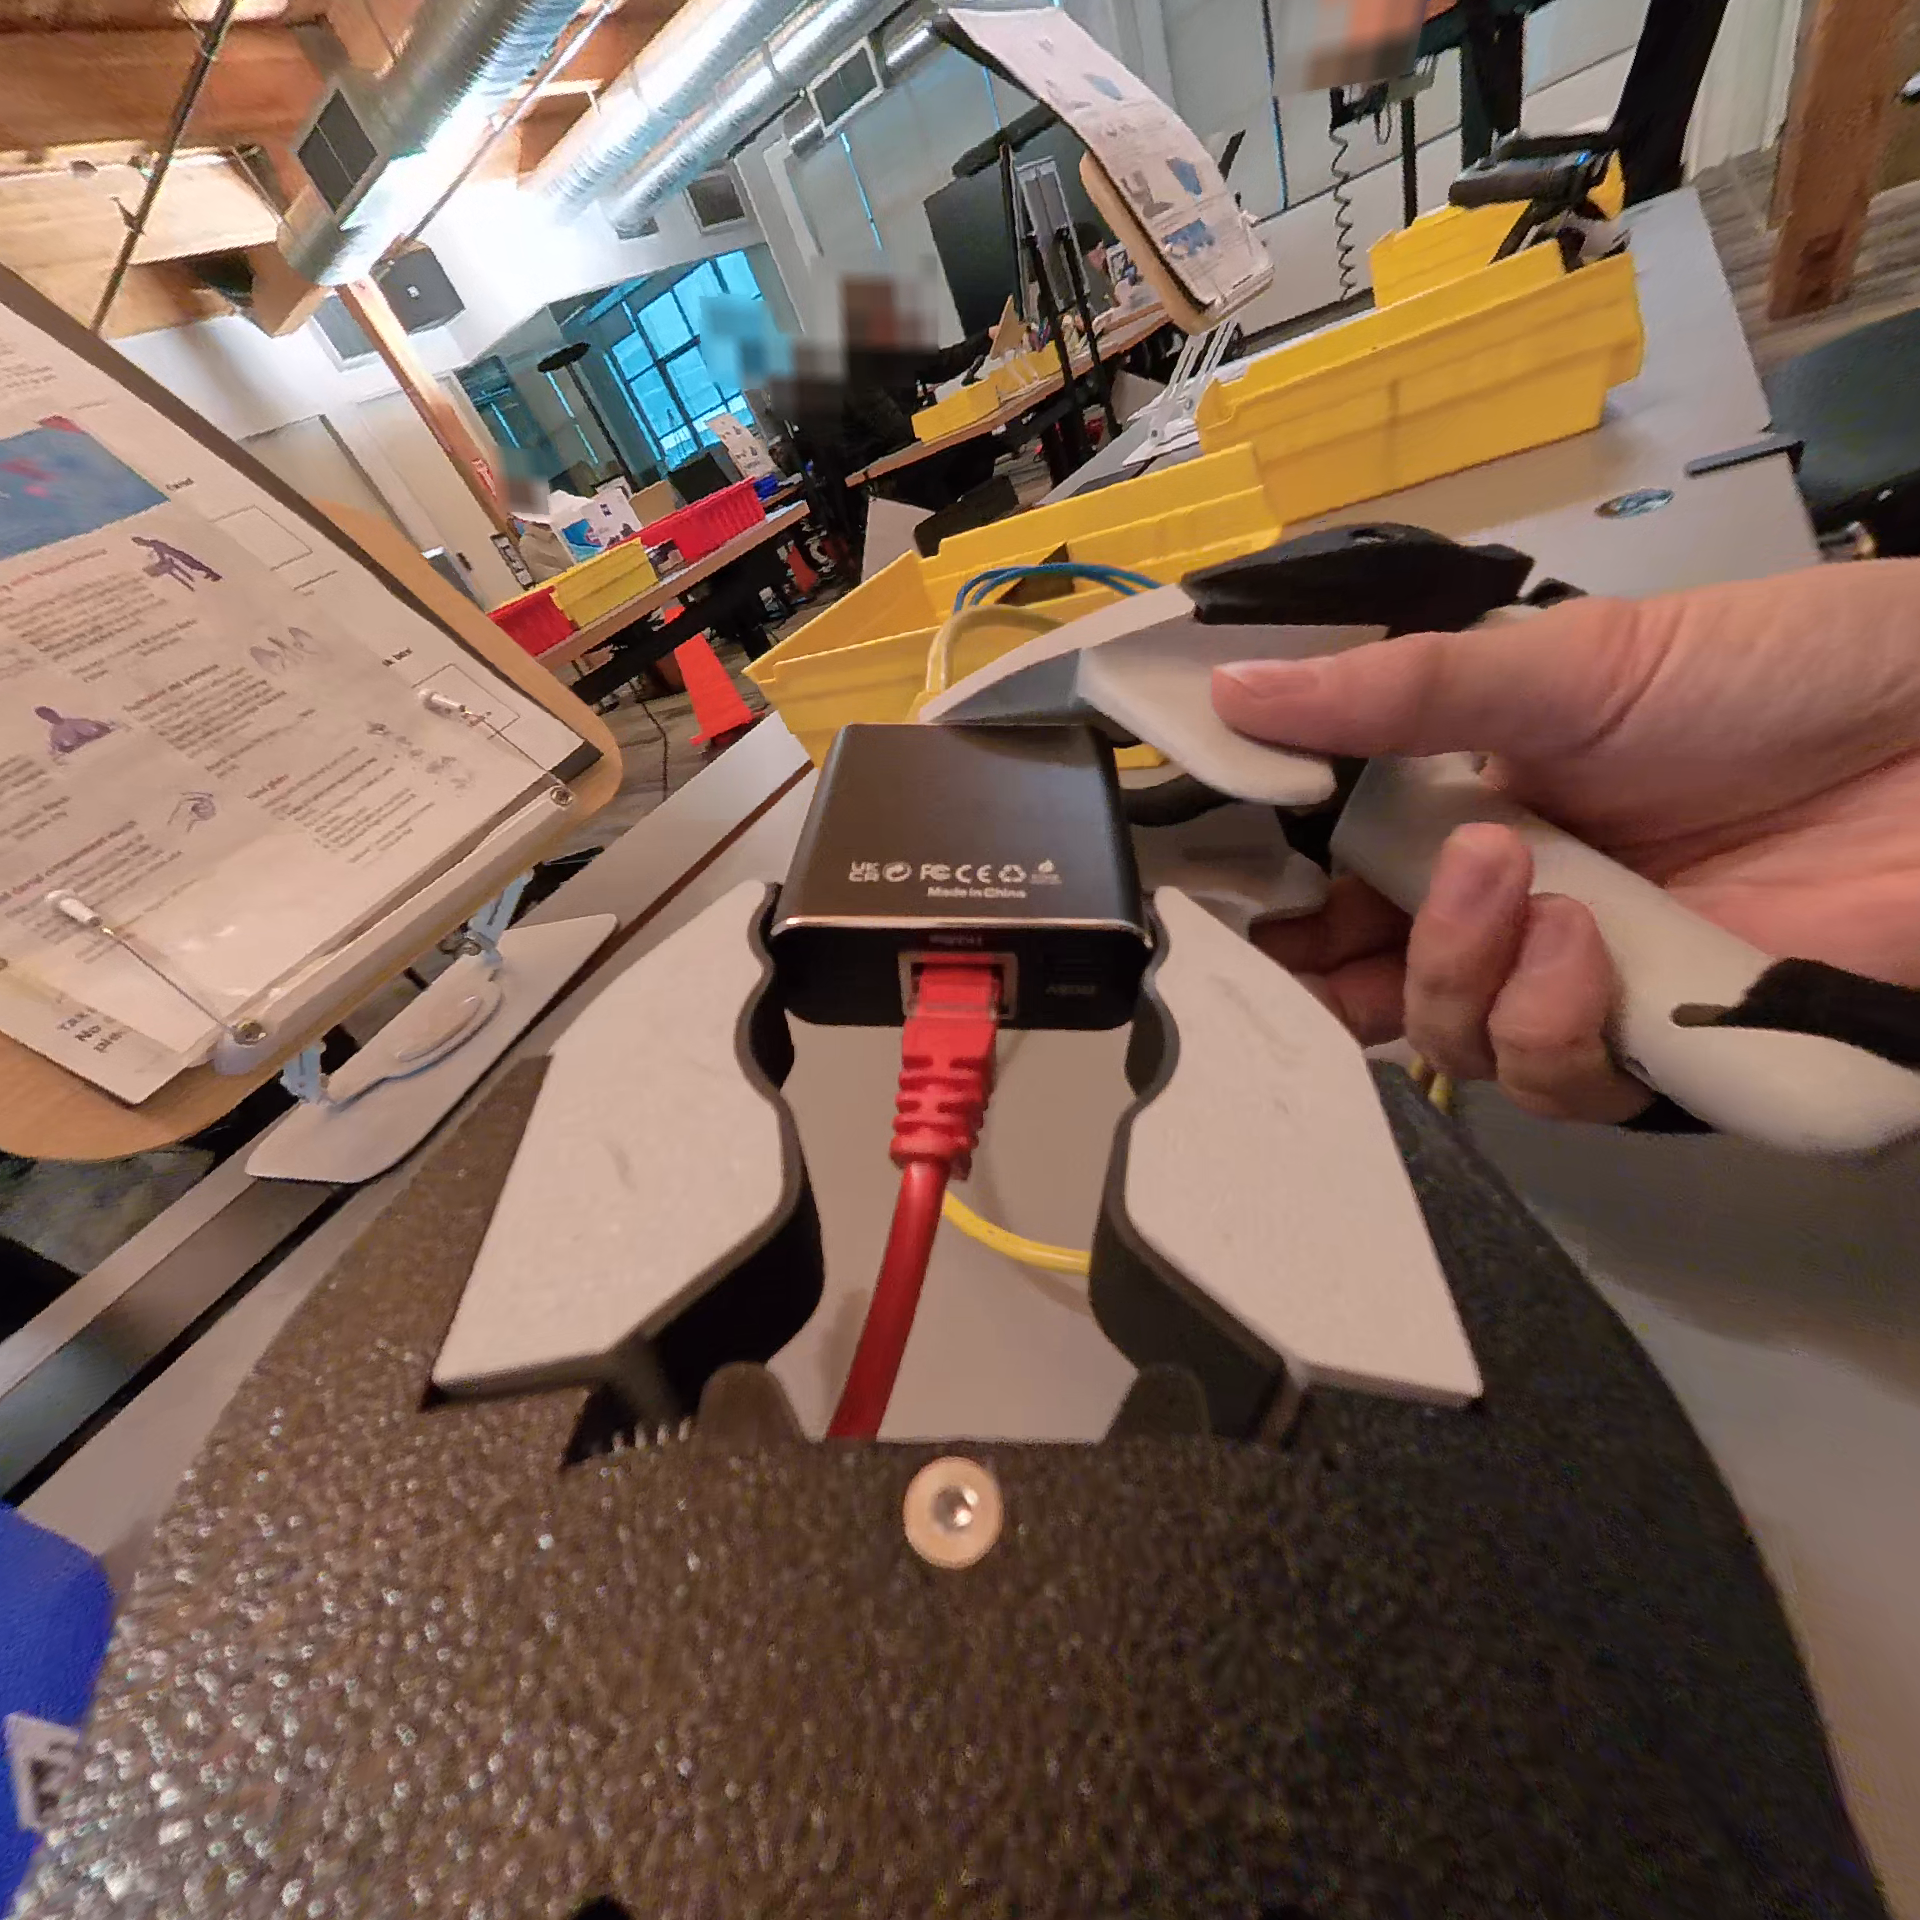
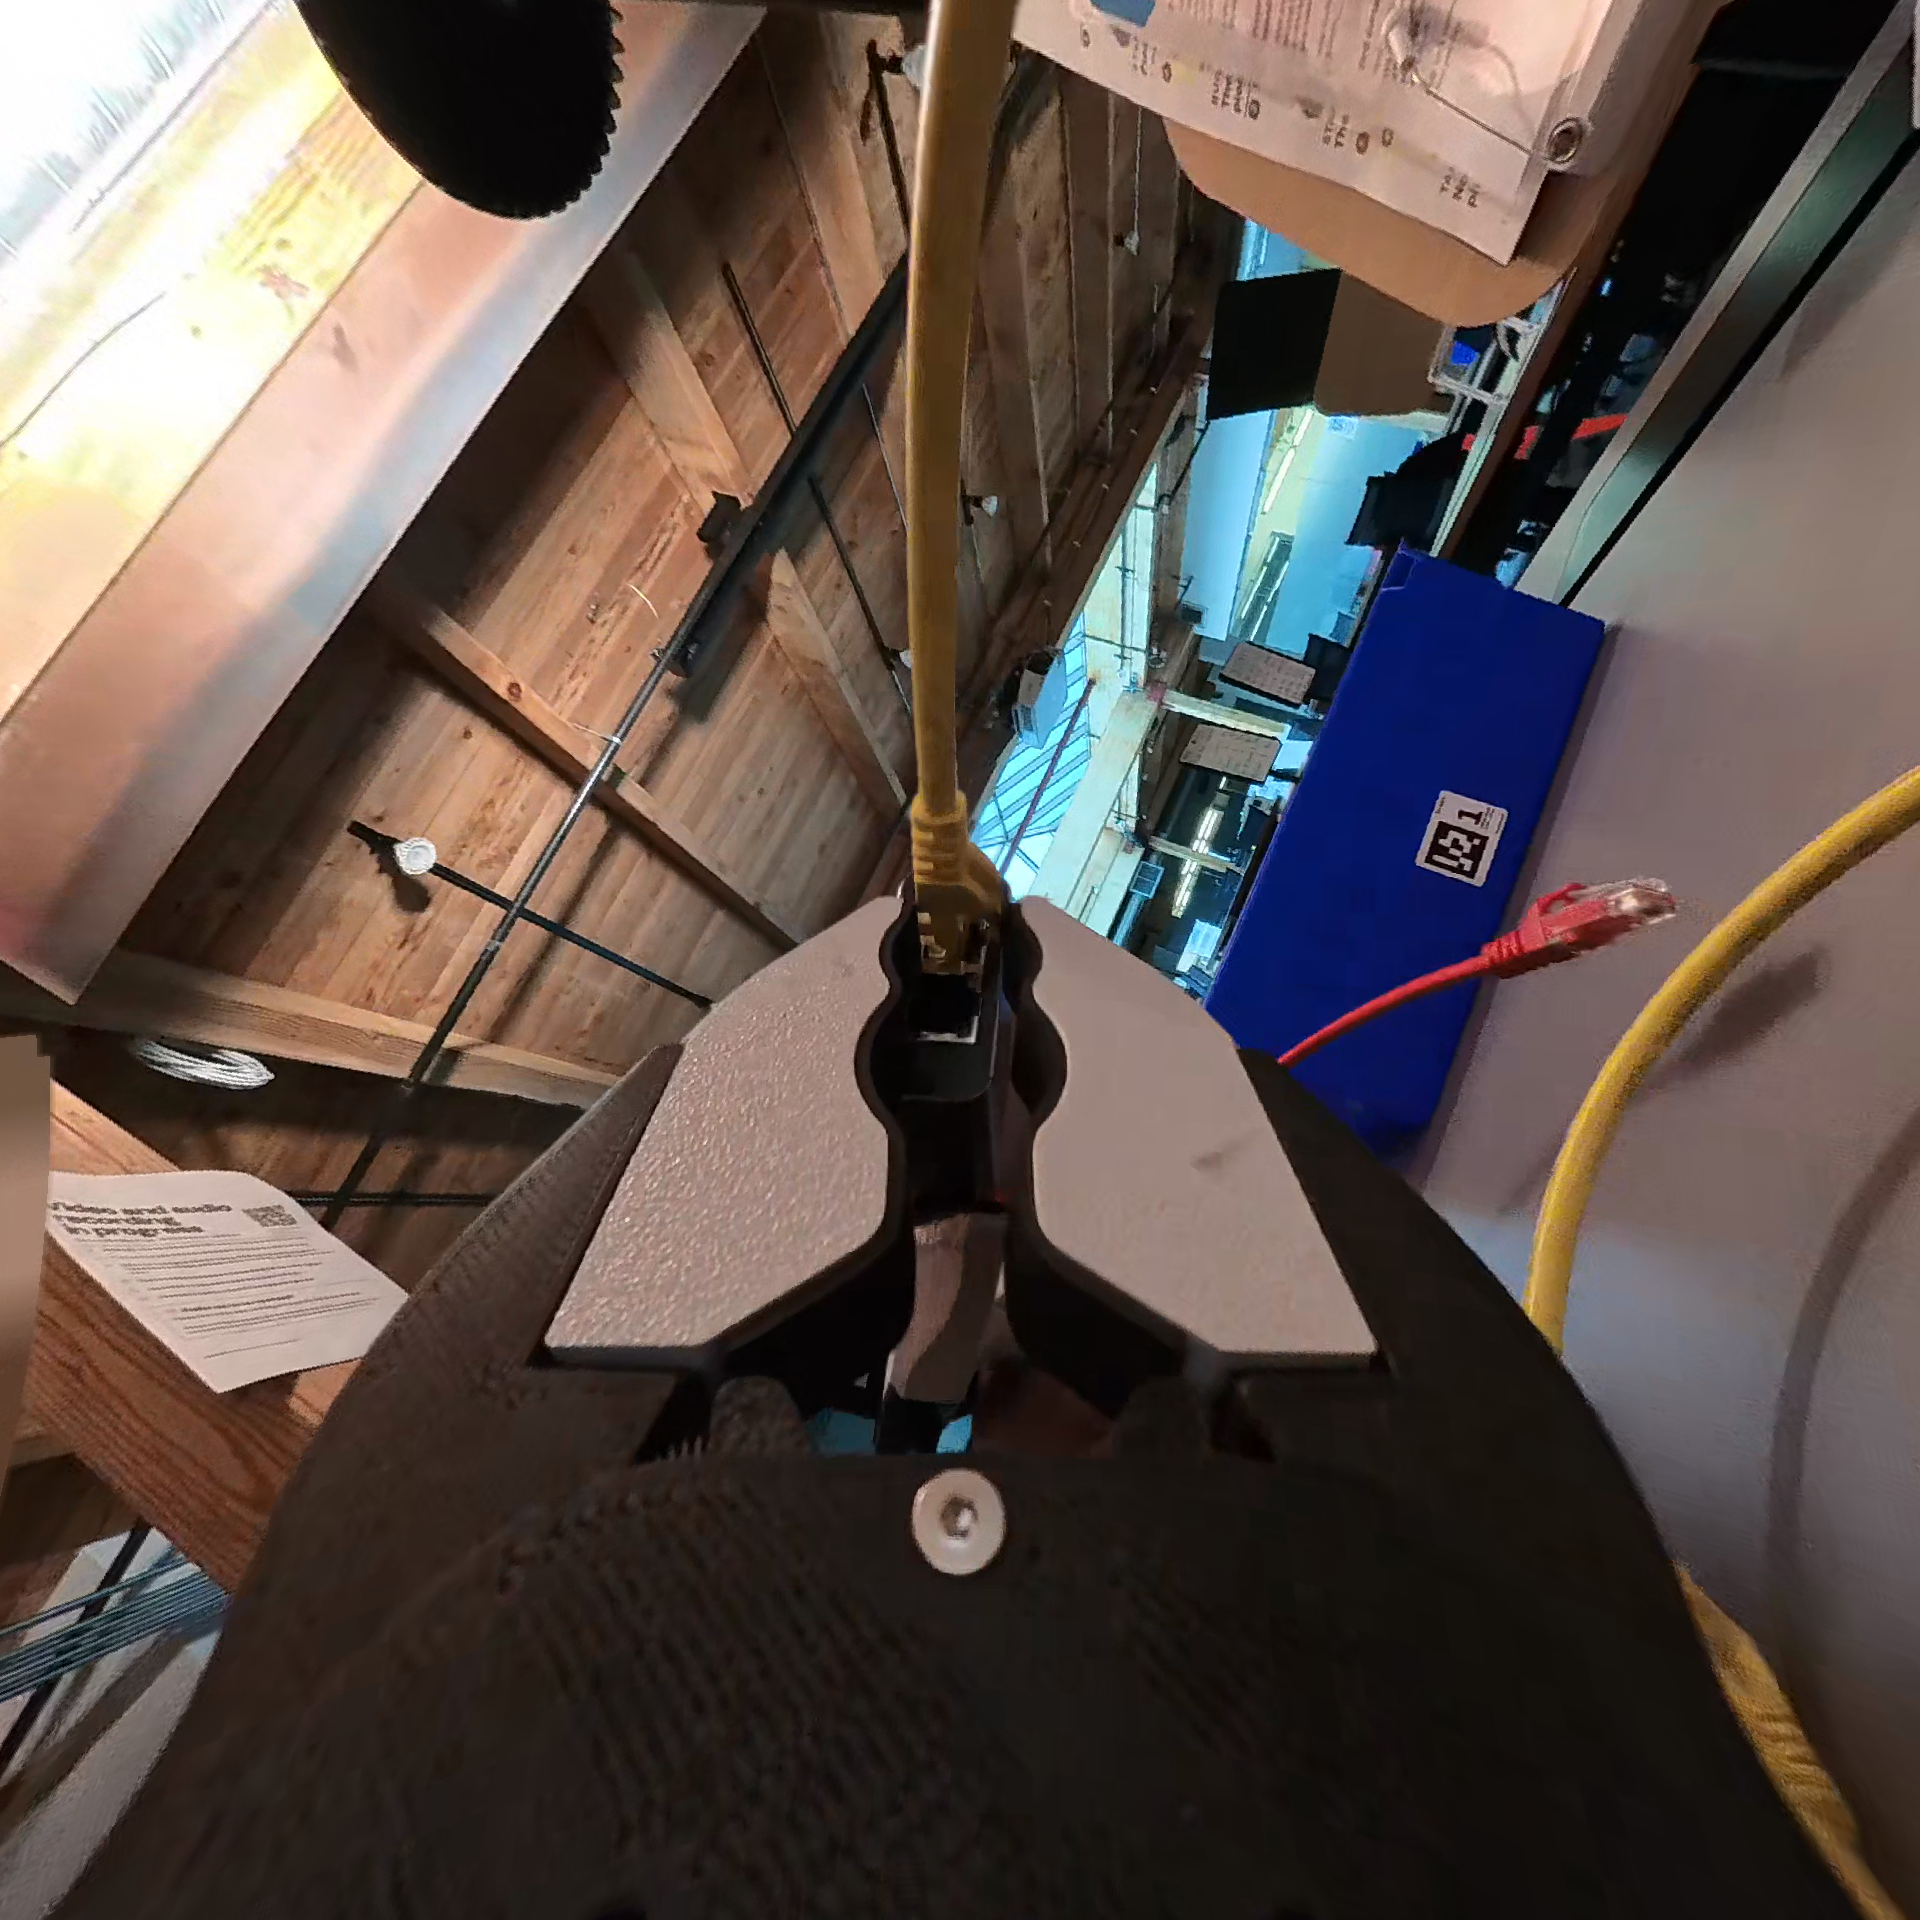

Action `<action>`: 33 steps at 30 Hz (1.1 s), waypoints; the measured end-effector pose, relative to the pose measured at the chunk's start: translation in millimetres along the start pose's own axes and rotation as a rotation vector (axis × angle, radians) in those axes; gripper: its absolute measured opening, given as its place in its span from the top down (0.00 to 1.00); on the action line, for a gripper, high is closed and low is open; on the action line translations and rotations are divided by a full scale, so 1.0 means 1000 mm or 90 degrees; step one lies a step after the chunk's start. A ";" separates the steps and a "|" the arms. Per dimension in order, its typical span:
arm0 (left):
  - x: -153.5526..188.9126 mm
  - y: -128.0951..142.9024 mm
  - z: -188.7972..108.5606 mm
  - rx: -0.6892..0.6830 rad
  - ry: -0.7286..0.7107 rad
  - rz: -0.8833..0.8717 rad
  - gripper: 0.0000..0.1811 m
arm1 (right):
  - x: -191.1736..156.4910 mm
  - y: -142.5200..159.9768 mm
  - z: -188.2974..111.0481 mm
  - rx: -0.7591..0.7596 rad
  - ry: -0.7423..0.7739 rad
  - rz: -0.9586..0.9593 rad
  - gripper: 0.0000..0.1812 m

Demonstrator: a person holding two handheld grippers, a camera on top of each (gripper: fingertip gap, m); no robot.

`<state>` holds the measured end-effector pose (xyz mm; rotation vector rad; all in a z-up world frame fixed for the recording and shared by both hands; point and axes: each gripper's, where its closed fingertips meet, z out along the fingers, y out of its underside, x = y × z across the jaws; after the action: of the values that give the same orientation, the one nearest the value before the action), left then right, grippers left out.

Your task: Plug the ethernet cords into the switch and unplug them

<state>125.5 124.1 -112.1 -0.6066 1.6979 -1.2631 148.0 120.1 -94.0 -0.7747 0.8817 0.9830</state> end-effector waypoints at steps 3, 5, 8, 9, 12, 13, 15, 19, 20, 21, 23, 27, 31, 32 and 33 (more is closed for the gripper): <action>0.000 0.003 0.002 -0.011 -0.015 0.023 0.65 | 0.003 -0.001 -0.001 -0.009 -0.010 -0.010 0.92; 0.001 0.003 0.003 -0.004 -0.026 0.043 0.65 | 0.002 -0.001 -0.002 -0.017 -0.016 -0.027 0.92; -0.001 0.005 0.007 -0.005 -0.060 0.082 0.65 | 0.003 -0.004 -0.002 -0.035 -0.046 -0.064 0.92; -0.001 0.005 0.008 0.001 -0.069 0.097 0.65 | 0.002 -0.004 -0.002 -0.038 -0.062 -0.062 0.92; -0.001 0.005 0.007 0.015 -0.081 0.112 0.66 | 0.001 -0.003 -0.002 -0.045 -0.077 -0.087 0.92; -0.002 0.007 0.007 0.015 -0.084 0.110 0.66 | 0.003 -0.004 -0.002 -0.043 -0.075 -0.072 0.92; -0.003 0.008 0.006 0.026 -0.088 0.102 0.66 | 0.003 -0.003 0.001 -0.054 -0.075 -0.067 0.92; -0.004 0.008 0.007 0.028 -0.094 0.097 0.66 | 0.003 -0.004 0.002 -0.052 -0.068 -0.060 0.93; -0.004 0.009 0.008 0.022 -0.100 0.096 0.65 | 0.004 -0.005 0.002 -0.042 -0.058 -0.053 0.93; -0.004 0.009 0.009 0.020 -0.107 0.098 0.66 | 0.005 -0.007 0.002 -0.031 -0.056 -0.050 0.93; -0.004 0.010 0.011 0.012 -0.118 0.103 0.65 | 0.008 -0.009 0.002 -0.012 -0.049 -0.033 0.93; -0.003 0.011 0.014 0.004 -0.143 0.113 0.66 | 0.009 -0.013 0.001 0.015 -0.052 0.001 0.93; -0.002 0.010 0.016 0.007 -0.156 0.106 0.65 | 0.009 -0.014 -0.001 0.024 -0.048 -0.003 0.93; -0.003 0.010 0.016 0.010 -0.157 0.100 0.65 | 0.009 -0.014 -0.001 0.022 -0.049 -0.002 0.93; -0.004 0.009 0.015 0.012 -0.159 0.095 0.65 | 0.009 -0.013 -0.001 0.019 -0.049 0.005 0.93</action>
<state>141.6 123.1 -120.4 -0.5888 1.4931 -1.0509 162.6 117.9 -100.2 -0.7036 0.8314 0.9988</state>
